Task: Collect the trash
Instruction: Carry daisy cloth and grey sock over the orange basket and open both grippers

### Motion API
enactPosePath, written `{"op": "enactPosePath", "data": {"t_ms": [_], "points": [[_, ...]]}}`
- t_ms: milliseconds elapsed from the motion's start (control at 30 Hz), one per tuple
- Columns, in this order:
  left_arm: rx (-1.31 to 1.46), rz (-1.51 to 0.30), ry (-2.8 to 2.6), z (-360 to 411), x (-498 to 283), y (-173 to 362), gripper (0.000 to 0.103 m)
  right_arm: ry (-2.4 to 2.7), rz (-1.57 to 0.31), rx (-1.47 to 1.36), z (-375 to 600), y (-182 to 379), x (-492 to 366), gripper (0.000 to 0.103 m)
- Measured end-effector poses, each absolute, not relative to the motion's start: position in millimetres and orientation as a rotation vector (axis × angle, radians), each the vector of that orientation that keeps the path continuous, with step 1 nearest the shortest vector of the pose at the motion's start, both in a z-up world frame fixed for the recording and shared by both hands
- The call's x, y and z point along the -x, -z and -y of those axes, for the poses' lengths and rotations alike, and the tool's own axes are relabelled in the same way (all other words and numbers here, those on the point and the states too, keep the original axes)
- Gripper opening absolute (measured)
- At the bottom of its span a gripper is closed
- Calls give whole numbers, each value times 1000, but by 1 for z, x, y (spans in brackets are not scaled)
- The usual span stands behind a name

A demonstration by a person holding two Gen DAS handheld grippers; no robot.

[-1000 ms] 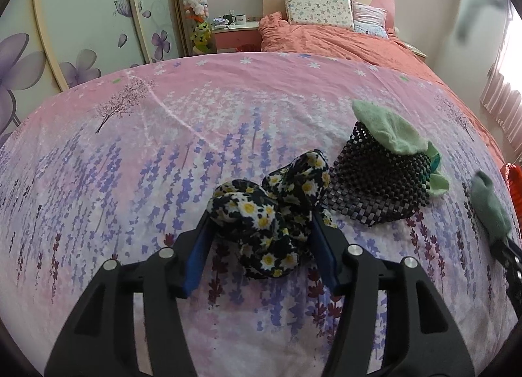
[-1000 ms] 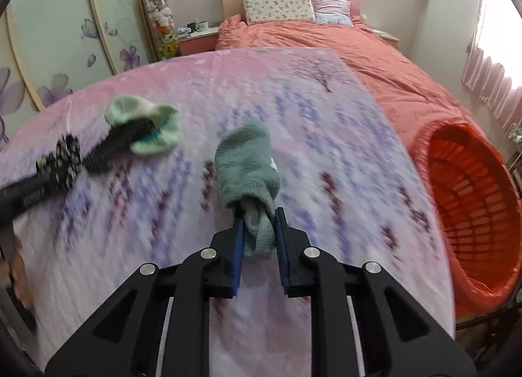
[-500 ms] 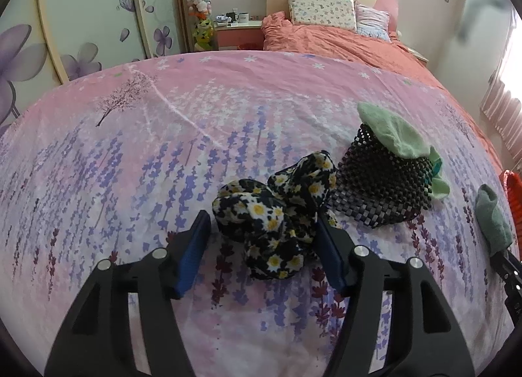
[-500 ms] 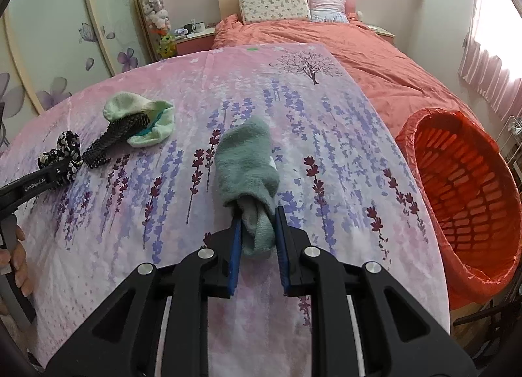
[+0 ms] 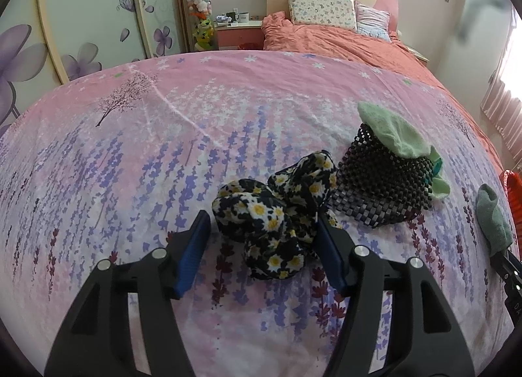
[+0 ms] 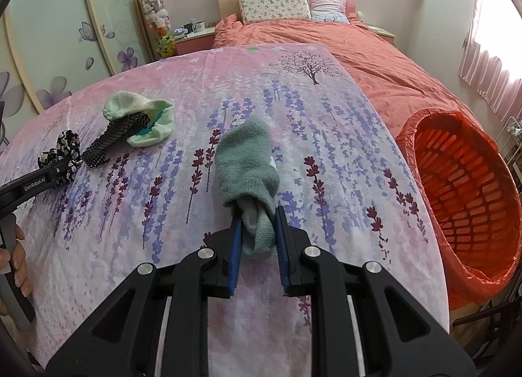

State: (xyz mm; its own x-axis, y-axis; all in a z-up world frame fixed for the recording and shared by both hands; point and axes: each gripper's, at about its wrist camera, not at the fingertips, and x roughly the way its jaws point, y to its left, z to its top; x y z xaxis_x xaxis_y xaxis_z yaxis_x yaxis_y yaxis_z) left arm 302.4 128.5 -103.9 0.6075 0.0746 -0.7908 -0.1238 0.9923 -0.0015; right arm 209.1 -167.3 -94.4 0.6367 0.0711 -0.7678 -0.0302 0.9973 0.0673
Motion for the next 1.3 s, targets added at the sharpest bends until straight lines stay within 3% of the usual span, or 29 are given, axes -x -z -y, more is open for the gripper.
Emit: {"op": "enactPosePath", "data": {"t_ms": [200, 400, 533, 933, 1300], "points": [[57, -910, -113, -129, -302, 104, 61, -57, -879, -46, 167, 95, -209, 19], [51, -882, -45, -130, -297, 99, 33, -91, -875, -32, 166, 94, -206, 15], [41, -863, -23, -127, -287, 92, 23, -146, -840, -85, 172, 83, -193, 13], [36, -773, 71, -98, -243, 38, 21, -158, -691, -141, 198, 37, -160, 12], [-11, -698, 309, 15, -218, -8, 21, -59, -572, -202, 251, 4, -134, 12]]}}
